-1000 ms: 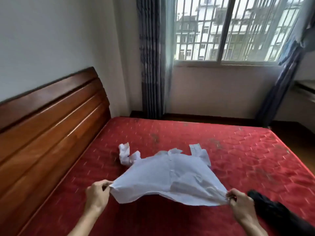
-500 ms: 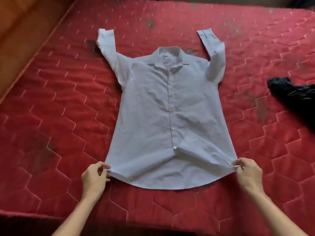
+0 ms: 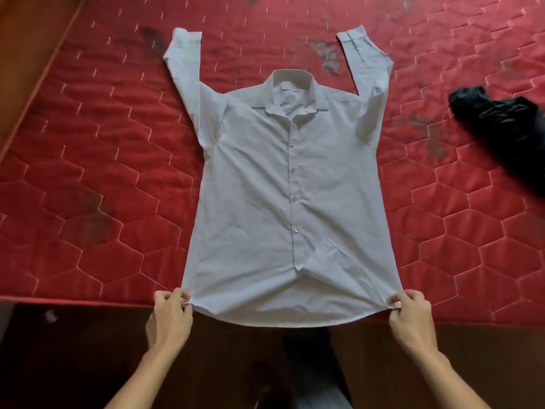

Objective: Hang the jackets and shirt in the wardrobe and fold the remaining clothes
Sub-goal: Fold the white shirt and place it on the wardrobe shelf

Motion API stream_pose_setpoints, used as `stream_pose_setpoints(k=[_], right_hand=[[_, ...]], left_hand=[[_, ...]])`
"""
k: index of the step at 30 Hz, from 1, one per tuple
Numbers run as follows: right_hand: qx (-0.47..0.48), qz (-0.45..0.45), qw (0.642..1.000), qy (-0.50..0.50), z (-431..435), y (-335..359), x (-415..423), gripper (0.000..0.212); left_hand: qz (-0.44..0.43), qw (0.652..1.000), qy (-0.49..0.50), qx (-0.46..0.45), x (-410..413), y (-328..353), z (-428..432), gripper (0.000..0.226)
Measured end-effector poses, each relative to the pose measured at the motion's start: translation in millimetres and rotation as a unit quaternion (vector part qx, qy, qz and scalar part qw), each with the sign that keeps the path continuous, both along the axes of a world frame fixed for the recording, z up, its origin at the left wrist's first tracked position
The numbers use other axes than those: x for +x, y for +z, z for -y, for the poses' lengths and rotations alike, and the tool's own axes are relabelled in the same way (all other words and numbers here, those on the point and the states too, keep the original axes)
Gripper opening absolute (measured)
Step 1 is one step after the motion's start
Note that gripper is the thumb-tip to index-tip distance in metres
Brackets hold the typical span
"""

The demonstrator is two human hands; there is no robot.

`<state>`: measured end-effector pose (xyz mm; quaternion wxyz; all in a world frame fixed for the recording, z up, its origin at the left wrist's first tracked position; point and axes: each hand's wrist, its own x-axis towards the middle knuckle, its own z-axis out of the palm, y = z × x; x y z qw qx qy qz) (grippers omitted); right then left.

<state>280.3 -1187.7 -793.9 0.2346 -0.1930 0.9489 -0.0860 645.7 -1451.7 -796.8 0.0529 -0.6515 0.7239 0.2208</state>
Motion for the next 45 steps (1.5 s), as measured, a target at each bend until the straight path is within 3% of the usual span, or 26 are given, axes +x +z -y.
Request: stream_pose_setpoints(k=[3, 6, 10, 14, 18, 20, 24, 27, 29, 31, 34, 36, 39, 40, 42, 45], right_hand=[[0.021, -0.021, 0.997, 0.070, 11.7, 8.9, 23.6, 0.037], [-0.011, -0.060, 0.987, 0.146, 33.8, 13.7, 42.8, 0.056], [-0.049, -0.002, 0.985, 0.164, 59.6, 2.7, 52.7, 0.071], [-0.060, 0.036, 0.994, 0.086, 74.9, -12.2, 45.5, 0.074], [-0.054, 0.122, 0.985, 0.107, 73.1, -9.0, 52.0, 0.060], [-0.048, 0.142, 0.981, 0.119, 71.1, -4.2, 56.1, 0.053], [-0.078, 0.172, 0.974, 0.125, 82.3, 4.9, 67.8, 0.011], [-0.116, 0.246, 0.955, 0.119, 97.2, 2.5, 93.7, 0.039], [-0.180, 0.303, 0.935, 0.019, 114.1, 7.0, 108.6, 0.056], [-0.241, 0.377, 0.890, -0.087, 131.1, 8.4, 119.6, 0.072], [-0.288, 0.426, 0.845, -0.147, 145.5, 4.9, 130.8, 0.087], [-0.268, 0.421, 0.852, -0.157, 147.0, 4.5, 134.7, 0.079], [-0.207, 0.370, 0.899, -0.110, 144.6, -2.1, 134.6, 0.033], [-0.200, 0.352, 0.911, -0.076, 142.4, -5.2, 133.9, 0.036], [-0.202, 0.339, 0.918, -0.052, 138.4, -5.0, 134.3, 0.036], [-0.251, 0.342, 0.904, -0.053, 128.2, 4.0, 136.8, 0.012]], left_hand=[[0.018, 0.992, -0.116, -0.035, -11.2, 5.8, -22.7, 0.030], [-0.032, 0.966, -0.255, -0.035, -34.6, 3.6, -42.8, 0.039], [-0.051, 0.943, -0.328, -0.015, -62.5, -13.4, -57.6, 0.053], [-0.061, 0.950, -0.305, -0.033, -71.2, -30.1, -46.7, 0.050], [-0.073, 0.965, -0.250, 0.016, -61.6, -30.3, -34.4, 0.007], [-0.100, 0.976, -0.173, 0.090, -63.8, -25.6, -24.9, 0.012], [-0.161, 0.965, -0.037, 0.202, -71.5, -16.6, -12.6, 0.029], [-0.162, 0.958, -0.016, 0.235, -72.5, -15.1, -12.8, 0.037], [-0.146, 0.958, -0.016, 0.246, -74.0, -17.4, -10.7, 0.037], [-0.129, 0.960, -0.019, 0.248, -76.9, -19.1, -6.6, 0.037], [-0.117, 0.960, -0.028, 0.252, -79.7, -18.5, -3.5, 0.037], [-0.118, 0.959, -0.023, 0.256, -78.2, -18.7, -3.4, 0.036], [-0.125, 0.958, 0.000, 0.259, -73.6, -18.8, -1.2, 0.035], [-0.127, 0.958, 0.002, 0.259, -71.9, -17.8, -0.5, 0.035], [-0.138, 0.958, -0.007, 0.253, -68.9, -13.3, -1.3, 0.037], [-0.171, 0.952, -0.001, 0.253, -63.8, -6.7, -5.7, 0.037]])
